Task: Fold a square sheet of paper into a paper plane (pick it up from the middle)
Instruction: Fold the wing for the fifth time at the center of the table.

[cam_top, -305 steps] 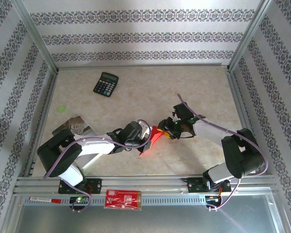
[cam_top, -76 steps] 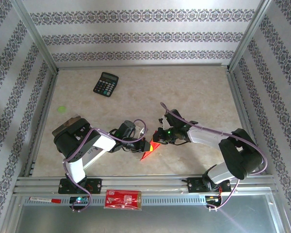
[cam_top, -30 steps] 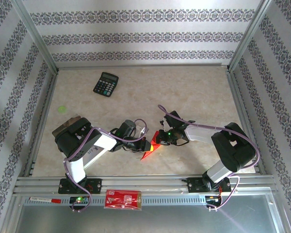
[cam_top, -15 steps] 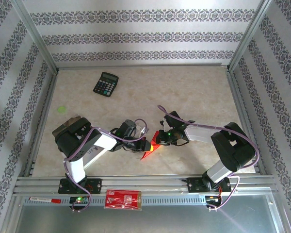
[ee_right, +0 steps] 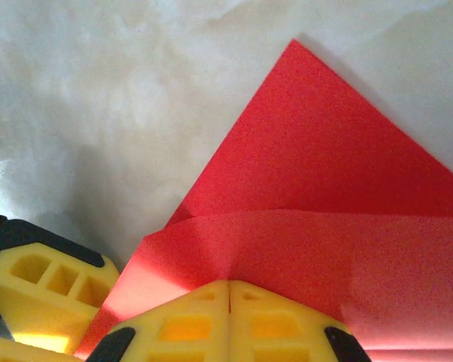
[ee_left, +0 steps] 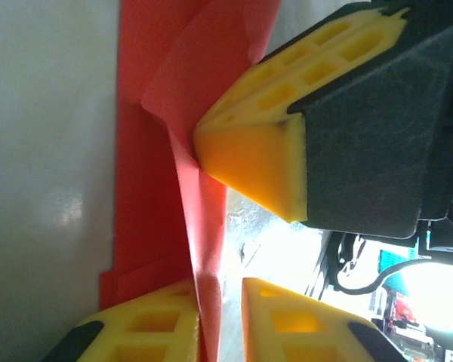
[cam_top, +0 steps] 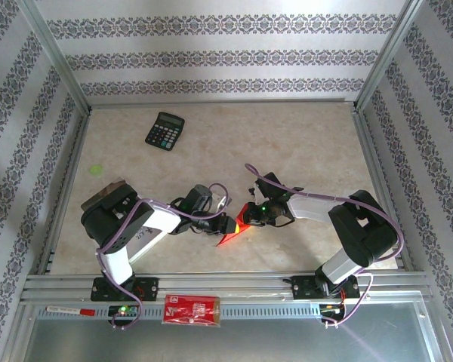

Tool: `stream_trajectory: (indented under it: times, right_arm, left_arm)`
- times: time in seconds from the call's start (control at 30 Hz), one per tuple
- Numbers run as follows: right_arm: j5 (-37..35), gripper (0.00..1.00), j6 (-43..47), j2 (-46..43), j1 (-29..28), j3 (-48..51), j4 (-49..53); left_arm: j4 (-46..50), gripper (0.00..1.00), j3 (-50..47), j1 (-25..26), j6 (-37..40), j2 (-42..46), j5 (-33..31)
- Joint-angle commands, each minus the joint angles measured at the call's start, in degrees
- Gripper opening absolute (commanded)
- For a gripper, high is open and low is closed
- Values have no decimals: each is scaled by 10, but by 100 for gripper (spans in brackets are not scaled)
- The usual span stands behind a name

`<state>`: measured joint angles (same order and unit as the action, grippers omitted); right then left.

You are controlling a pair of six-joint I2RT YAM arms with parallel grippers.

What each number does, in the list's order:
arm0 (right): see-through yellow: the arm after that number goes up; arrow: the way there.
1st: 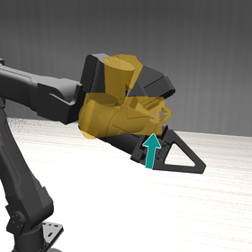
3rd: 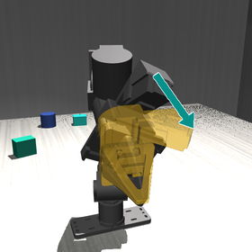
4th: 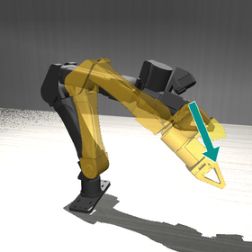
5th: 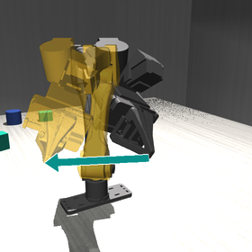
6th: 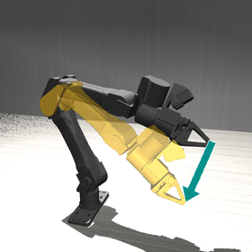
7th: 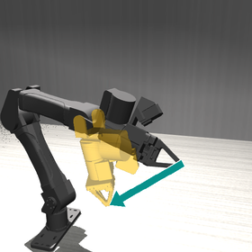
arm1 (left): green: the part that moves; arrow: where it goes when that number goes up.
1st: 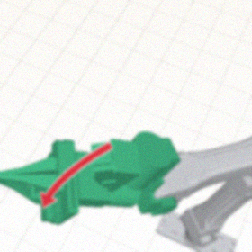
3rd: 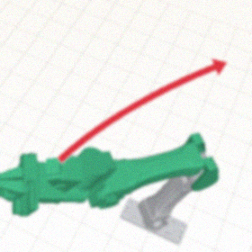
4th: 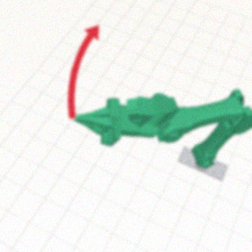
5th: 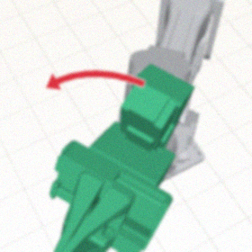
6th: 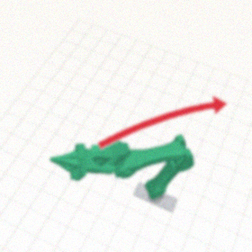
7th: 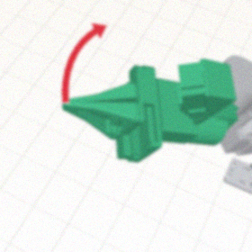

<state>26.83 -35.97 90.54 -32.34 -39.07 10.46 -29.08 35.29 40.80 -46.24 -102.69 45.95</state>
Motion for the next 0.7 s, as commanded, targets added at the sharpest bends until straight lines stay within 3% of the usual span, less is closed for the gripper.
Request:
stream_trajectory:
  times: [0.0, 0.3, 0.53, 0.67]
  right_arm:
    - [-28, 3, 12, 14, 10, 6, 34]
    - [-27, 3, 19, 18, 12, -1, 37]
    - [-21, 3, 22, 24, 12, -9, 36]
    - [-21, 3, 19, 25, 14, -12, 36]
  left_arm:
    - [90, 22, -7, -5, 24, 9, -38]
    - [147, 27, -8, -7, 48, 54, -60]
    - [220, 32, -9, -5, 81, 154, -123]
    - [258, 32, 3, 29, 107, 209, -170]
